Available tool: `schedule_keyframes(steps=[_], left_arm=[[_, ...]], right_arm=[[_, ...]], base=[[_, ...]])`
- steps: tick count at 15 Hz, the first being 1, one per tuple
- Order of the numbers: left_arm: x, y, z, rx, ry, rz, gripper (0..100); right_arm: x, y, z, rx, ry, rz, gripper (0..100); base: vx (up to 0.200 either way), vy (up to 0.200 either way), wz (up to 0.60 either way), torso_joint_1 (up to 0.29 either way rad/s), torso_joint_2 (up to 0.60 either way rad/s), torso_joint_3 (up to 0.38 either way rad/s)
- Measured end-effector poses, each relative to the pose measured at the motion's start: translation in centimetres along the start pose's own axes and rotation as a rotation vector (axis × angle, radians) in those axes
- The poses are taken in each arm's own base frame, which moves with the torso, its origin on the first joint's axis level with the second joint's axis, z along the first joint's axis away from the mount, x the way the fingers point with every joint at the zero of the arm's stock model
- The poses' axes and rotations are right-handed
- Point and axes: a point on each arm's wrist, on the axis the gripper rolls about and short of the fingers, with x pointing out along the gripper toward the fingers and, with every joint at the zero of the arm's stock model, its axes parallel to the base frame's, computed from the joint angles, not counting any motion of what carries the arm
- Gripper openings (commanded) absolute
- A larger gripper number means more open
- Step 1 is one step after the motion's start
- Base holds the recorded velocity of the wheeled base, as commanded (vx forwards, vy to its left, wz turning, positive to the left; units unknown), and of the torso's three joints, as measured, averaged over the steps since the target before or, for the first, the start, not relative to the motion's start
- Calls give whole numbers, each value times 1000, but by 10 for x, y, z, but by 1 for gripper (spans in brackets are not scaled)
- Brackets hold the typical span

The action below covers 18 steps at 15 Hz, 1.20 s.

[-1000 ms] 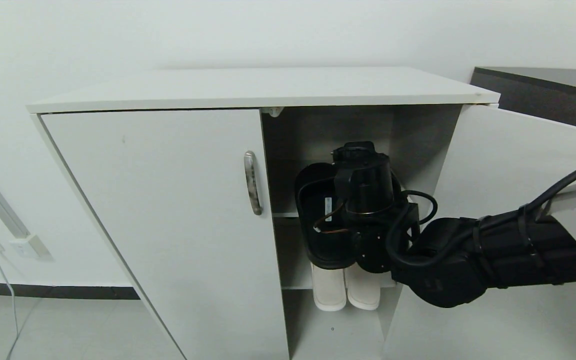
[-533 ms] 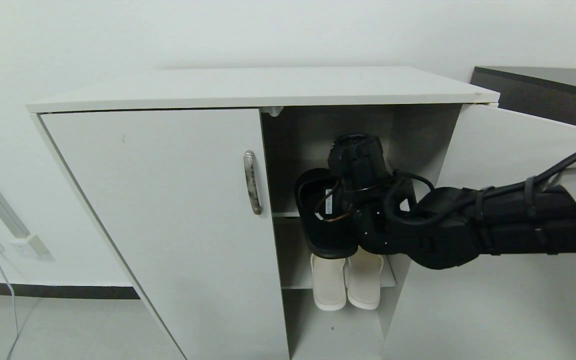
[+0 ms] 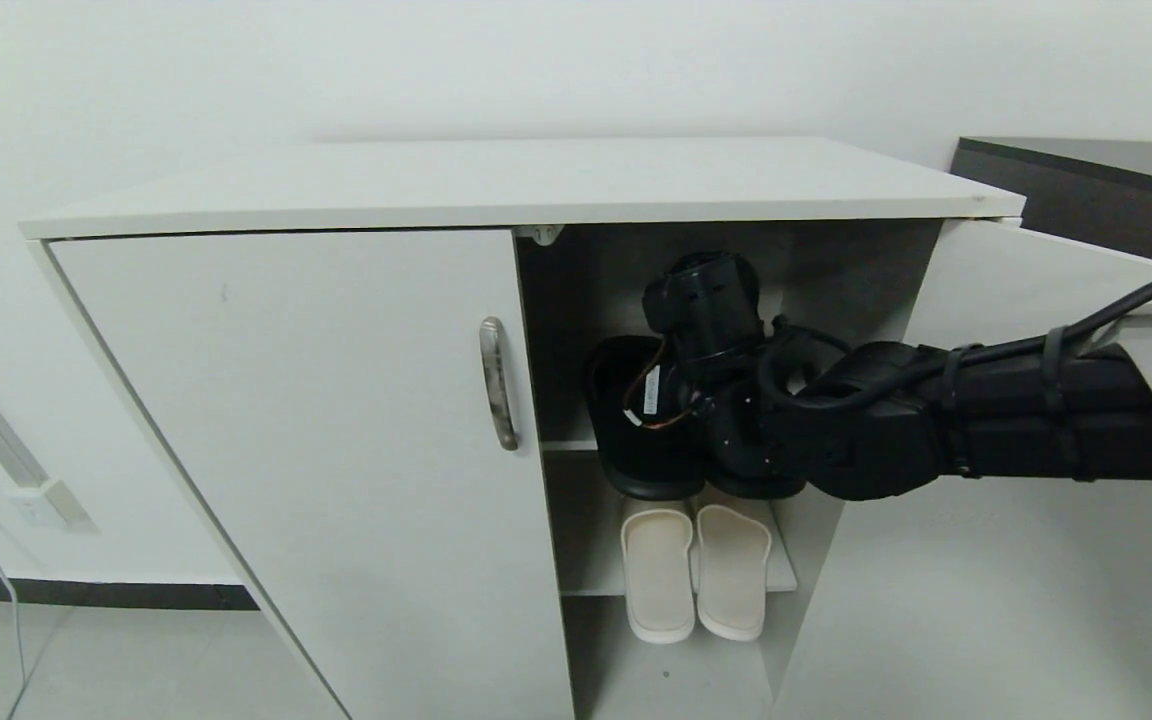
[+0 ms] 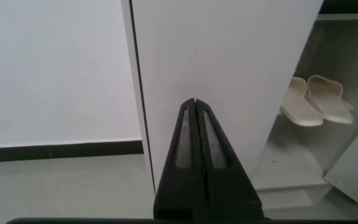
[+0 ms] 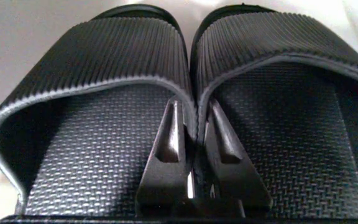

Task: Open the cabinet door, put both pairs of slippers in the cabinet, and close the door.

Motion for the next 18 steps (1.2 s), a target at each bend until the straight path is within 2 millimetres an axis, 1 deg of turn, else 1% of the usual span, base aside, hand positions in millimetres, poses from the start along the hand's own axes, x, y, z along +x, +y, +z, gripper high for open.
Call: schedule_keyframes(steps=[2,4,6,9,12,18], left_arm=[[0,0,0,0,0,0,0],[0,0,0,0,0,1,0],[0,0,0,0,0,1,0],[0,0,0,-1,0,1,0],[0,0,0,-1,0,1,0],[0,0,0,-1,0,2,0]], right_arm=[[3,0,-4,-8,-2,-32,0],[3,3,-6,-10,-9,-28,0],[9,4,-9,-16,-21,-44,0],[19,7,-7,-30,-77,-37,0],[31,2,-8,-51,-102,-56,0],[40,-1,-3,-41,-111,-63,0]], base=[[0,0,0,0,0,0],[0,0,0,0,0,0],[0,0,0,0,0,0],[0,0,0,0,0,0],[0,0,0,0,0,0],[0,0,0,0,0,0]])
